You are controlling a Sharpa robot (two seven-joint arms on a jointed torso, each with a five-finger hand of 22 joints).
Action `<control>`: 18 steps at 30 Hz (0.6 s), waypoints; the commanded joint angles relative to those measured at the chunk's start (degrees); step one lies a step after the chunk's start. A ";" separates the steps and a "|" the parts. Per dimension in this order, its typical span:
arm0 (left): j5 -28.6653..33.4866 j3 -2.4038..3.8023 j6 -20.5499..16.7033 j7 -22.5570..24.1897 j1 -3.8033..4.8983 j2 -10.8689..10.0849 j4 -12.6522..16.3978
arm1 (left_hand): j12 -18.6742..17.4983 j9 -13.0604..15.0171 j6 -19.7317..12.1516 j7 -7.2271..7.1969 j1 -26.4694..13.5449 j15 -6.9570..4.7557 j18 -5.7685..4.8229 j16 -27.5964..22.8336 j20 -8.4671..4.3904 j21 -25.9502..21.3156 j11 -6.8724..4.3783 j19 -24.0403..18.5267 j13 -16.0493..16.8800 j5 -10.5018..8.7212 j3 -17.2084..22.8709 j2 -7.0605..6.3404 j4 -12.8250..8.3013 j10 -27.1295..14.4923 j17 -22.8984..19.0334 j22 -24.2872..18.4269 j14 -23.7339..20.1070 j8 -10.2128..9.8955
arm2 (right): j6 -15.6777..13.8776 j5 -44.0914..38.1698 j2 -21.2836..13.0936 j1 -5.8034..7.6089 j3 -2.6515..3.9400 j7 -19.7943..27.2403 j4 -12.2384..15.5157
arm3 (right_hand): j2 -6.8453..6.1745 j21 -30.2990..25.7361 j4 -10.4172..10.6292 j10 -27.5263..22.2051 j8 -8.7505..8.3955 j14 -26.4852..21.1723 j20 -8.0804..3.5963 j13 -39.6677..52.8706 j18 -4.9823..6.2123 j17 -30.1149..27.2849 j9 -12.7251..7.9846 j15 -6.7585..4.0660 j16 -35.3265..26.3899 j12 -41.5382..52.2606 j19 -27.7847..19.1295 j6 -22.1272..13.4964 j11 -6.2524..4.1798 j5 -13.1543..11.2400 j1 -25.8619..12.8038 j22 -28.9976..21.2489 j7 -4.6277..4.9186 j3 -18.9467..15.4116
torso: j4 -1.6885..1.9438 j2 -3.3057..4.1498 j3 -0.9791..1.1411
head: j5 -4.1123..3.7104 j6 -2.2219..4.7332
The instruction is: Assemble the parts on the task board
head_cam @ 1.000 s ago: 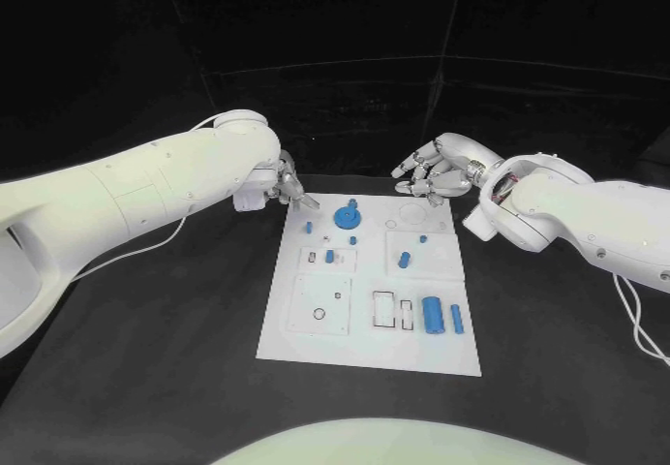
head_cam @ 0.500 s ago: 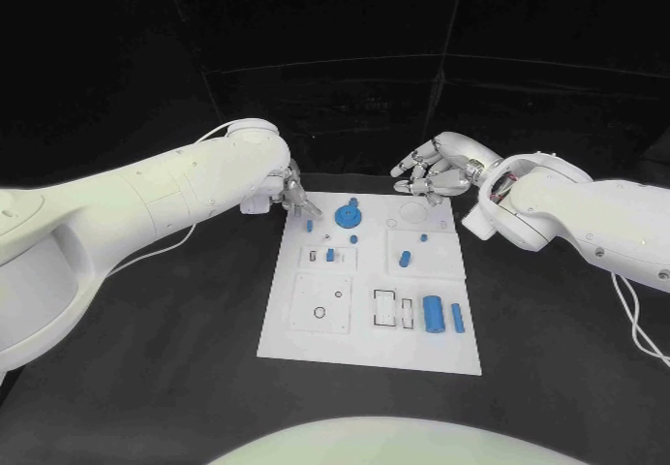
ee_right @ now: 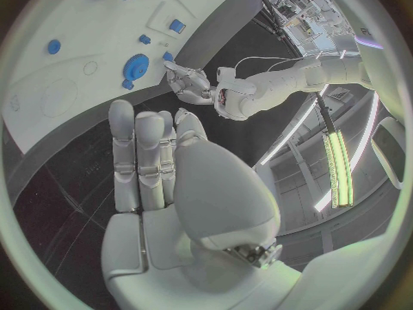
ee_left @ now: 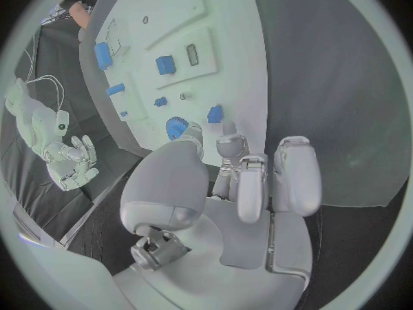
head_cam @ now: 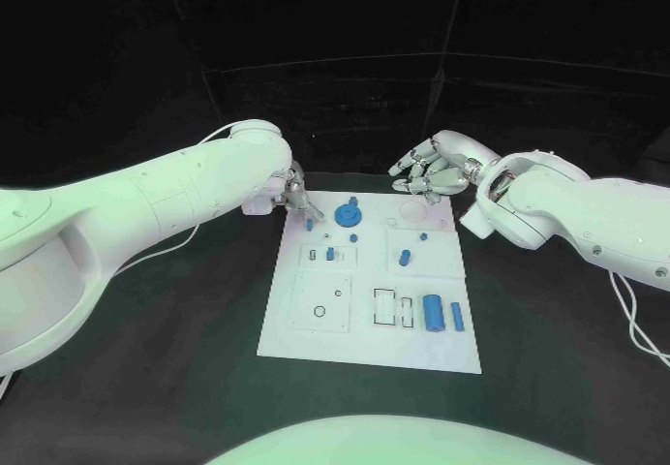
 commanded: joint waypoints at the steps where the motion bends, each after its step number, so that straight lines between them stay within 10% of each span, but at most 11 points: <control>1: 0.02 0.02 1.63 0.96 0.05 0.20 -0.23 | 0.43 -0.67 0.61 0.10 0.64 0.41 0.29 0.18 0.55 0.33 0.16 0.03 -0.03 0.11 -0.51 0.48 0.00 -0.28 15.09 0.08 6.15 -0.68 | 0.36 0.08 0.07 0.10 0.04 0.62 0.03 | -0.44 0.11 0.07 -0.20 -0.04 0.74 0.04 -0.08 0.06 0.00 -0.09 -0.13 -0.14 -0.24 -0.44 0.46 -0.16 0.39 0.05 -0.03 0.00 0.39 | -0.01 0.00 0.00 | 0.02 -0.10; 18: 0.28 0.02 2.36 0.28 -0.31 0.65 -0.48 | 0.61 -2.50 1.75 0.22 2.91 0.54 0.32 0.18 0.69 0.23 0.28 -0.01 -0.26 0.12 -1.29 1.86 -0.73 -0.47 15.09 0.10 6.15 -2.02 | 0.45 0.08 0.25 0.09 0.04 0.72 -0.08 | -0.44 0.16 0.12 -0.21 -0.06 0.74 0.04 -0.08 0.06 0.02 -0.09 -0.14 -0.09 -0.24 -0.43 0.46 -0.16 0.44 0.11 0.04 0.00 0.52 | -0.01 -0.02 -0.01 | 0.01 -0.23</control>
